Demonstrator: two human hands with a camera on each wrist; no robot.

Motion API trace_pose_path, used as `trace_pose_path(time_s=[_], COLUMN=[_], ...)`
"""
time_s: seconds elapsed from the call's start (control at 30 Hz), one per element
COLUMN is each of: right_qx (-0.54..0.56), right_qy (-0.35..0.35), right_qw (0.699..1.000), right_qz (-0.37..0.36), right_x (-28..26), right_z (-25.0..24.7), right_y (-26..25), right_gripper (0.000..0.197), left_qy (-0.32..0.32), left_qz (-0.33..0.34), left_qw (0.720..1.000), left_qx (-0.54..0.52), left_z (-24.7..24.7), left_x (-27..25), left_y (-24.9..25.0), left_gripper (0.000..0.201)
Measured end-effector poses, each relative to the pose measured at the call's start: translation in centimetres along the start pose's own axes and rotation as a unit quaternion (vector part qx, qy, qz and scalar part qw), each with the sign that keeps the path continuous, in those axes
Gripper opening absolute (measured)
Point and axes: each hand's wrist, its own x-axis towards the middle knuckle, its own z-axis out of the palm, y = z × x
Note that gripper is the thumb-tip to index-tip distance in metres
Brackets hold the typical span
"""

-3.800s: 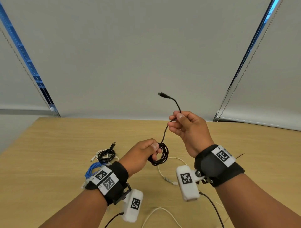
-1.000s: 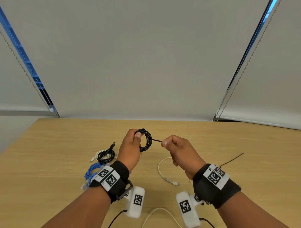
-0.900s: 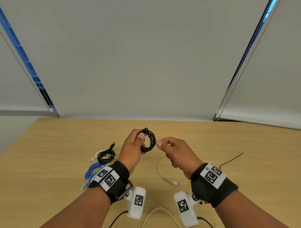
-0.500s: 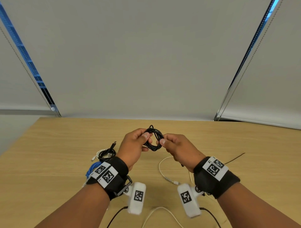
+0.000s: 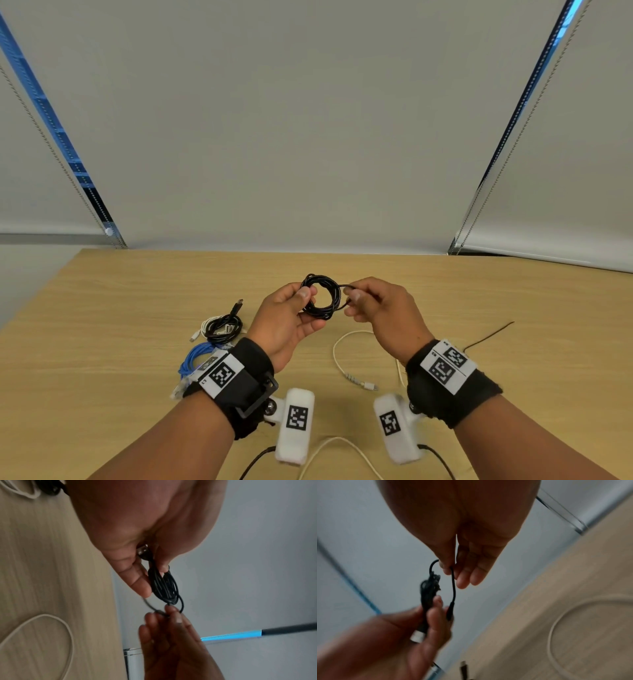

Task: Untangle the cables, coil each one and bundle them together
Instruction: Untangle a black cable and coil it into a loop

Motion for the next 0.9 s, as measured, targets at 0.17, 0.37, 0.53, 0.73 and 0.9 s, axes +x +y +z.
trace_pose_path(time_s=[0.17, 0.37, 0.53, 0.73, 0.9], right_qx=[0.210, 0.235, 0.269, 0.126, 0.077], right_qy=[0.044, 0.045, 0.018, -0.104, -0.048], right_qw=[0.975, 0.968, 0.959, 0.984, 0.995], right_qz=[0.054, 0.080, 0.093, 0.072, 0.047], right_x=[-0.3, -0.2, -0.6, -1.0, -0.2], right_z=[1.0, 1.0, 0.9, 1.0, 0.5], right_y=[-0.4, -0.2, -0.1, -0.5, -1.6], right_gripper=[0.018, 0.018, 0.019, 0.025, 0.021], left_qy=[0.011, -0.010, -0.053, -0.045, -0.013], left_qz=[0.045, 0.125, 0.124, 0.151, 0.162], left_qw=[0.999, 0.989, 0.987, 0.984, 0.970], left_qx=[0.023, 0.074, 0.083, 0.081, 0.183], left_z=[0.5, 0.7, 0.8, 0.7, 0.6], left_x=[-0.3, -0.5, -0.7, -0.3, -0.1], left_y=[-0.3, 0.3, 0.6, 0.6, 0.4], left_gripper=[0.019, 0.017, 0.016, 0.023, 0.025])
